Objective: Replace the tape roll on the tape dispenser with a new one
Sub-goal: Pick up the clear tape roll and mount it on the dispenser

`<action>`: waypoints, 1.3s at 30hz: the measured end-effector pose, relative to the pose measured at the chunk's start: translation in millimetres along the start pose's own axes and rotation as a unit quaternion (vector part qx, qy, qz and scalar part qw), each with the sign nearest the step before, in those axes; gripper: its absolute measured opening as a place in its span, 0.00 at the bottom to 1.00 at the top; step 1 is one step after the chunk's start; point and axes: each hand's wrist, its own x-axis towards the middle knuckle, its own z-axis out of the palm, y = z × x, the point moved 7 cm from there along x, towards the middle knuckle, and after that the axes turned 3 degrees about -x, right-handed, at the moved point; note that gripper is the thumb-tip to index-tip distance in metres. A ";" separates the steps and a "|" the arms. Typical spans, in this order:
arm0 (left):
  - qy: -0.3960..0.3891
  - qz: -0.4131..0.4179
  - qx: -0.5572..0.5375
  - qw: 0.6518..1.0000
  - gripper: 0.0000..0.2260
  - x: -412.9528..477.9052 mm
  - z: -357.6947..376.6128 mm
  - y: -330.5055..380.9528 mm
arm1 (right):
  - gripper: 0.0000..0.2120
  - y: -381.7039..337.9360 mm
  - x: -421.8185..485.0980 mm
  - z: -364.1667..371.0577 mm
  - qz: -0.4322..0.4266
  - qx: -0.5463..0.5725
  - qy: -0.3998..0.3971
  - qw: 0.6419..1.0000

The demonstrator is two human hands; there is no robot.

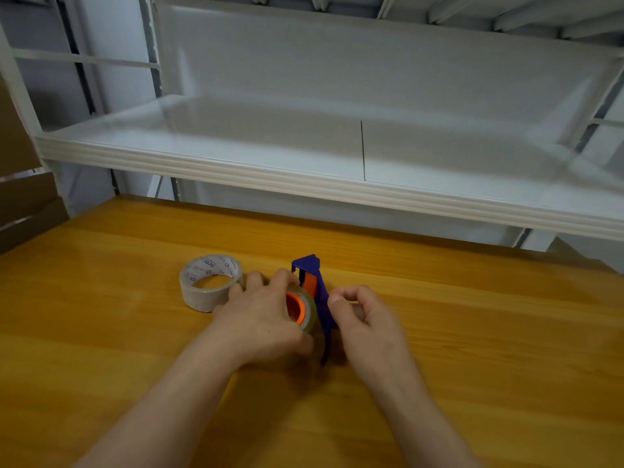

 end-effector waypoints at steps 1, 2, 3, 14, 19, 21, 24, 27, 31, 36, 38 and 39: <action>-0.003 0.012 -0.003 1.000 0.41 -1.0 -0.4 0.2 | 0.07 0.1 -0.1 -1.3 0.006 0.012 0.000 1.000; -0.006 0.024 -0.007 1.000 0.41 -2.2 -1.2 0.2 | 0.09 1.9 0.5 -1.3 0.015 0.023 -0.005 1.000; -0.007 0.037 -0.012 0.999 0.41 -3.2 -2.3 0.0 | 0.11 3.8 1.4 -0.8 0.022 0.034 -0.012 0.999; 0.010 0.185 -0.067 0.980 0.42 -12.9 -6.8 1.7 | 0.30 4.9 -3.3 3.3 0.093 0.169 -0.093 0.977; 0.073 0.209 -0.078 0.972 0.41 -16.9 -16.6 5.4 | 0.43 -14.2 -6.3 -3.7 0.035 0.167 -0.068 0.983; 0.096 0.217 -0.103 0.966 0.41 -18.8 -23.2 6.5 | 0.45 -20.7 -8.1 -4.8 0.013 0.163 -0.062 0.984; 0.112 0.235 -0.141 0.955 0.41 -22.9 -30.3 9.2 | 0.38 -29.4 -11.4 -5.6 -0.026 0.158 -0.070 0.985; 0.124 0.242 -0.150 0.951 0.40 -26.5 -34.6 10.3 | 0.36 -36.6 -14.8 -8.7 -0.050 0.148 -0.073 0.985; 0.142 0.236 -0.183 0.944 0.40 -29.9 -40.4 9.0 | 0.38 -45.2 -18.4 -10.9 -0.073 0.153 -0.079 0.982; 0.145 0.232 -0.219 0.937 0.42 -31.6 -45.5 7.6 | 0.40 -53.5 -22.0 -10.8 -0.103 0.157 -0.101 0.977; 0.136 0.234 -0.243 0.932 0.42 -31.8 -47.7 7.0 | 0.41 -57.4 -24.2 -10.8 -0.117 0.147 -0.100 0.977; 0.129 0.237 -0.255 0.928 0.40 -32.1 -47.9 7.4 | 0.40 -59.7 -25.2 -11.3 -0.126 0.136 -0.095 0.978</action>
